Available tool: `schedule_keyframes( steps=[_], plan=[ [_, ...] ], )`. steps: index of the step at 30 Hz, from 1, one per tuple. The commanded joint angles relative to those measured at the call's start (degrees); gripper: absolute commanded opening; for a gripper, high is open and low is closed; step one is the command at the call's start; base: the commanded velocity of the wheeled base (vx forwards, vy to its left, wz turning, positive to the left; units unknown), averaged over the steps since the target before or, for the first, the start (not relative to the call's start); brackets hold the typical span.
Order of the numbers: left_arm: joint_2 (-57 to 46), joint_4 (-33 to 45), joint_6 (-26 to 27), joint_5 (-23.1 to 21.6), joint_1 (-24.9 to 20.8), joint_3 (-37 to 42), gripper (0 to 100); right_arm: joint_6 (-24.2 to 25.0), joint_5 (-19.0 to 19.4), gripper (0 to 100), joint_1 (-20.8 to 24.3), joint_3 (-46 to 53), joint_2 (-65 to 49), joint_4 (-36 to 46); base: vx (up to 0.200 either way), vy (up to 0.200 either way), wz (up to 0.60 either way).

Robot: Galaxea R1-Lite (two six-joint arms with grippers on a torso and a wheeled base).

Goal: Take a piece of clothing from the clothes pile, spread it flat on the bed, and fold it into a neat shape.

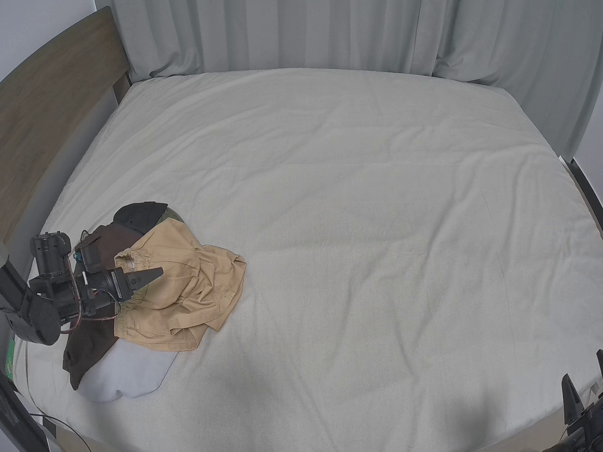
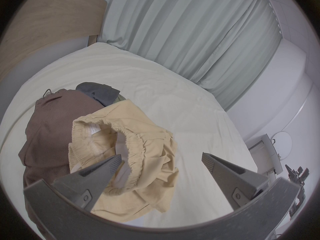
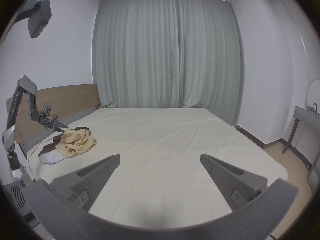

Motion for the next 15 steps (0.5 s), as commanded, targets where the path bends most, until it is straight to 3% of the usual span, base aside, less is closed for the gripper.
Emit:
schedule_keyframes(
  steps=[1,15],
  plan=[
    [1.4,-1.2,-0.8,0.0,-1.1,-0.7,100,0.0,0.0,100,0.0,1.0,-0.5,0.0,0.000,0.000,0.00],
    [2.9,-2.4,-2.5,1.5,-3.5,-2.1,100,0.0,0.0,100,0.0,1.0,-0.5,0.0,0.000,0.000,0.00]
  ],
)
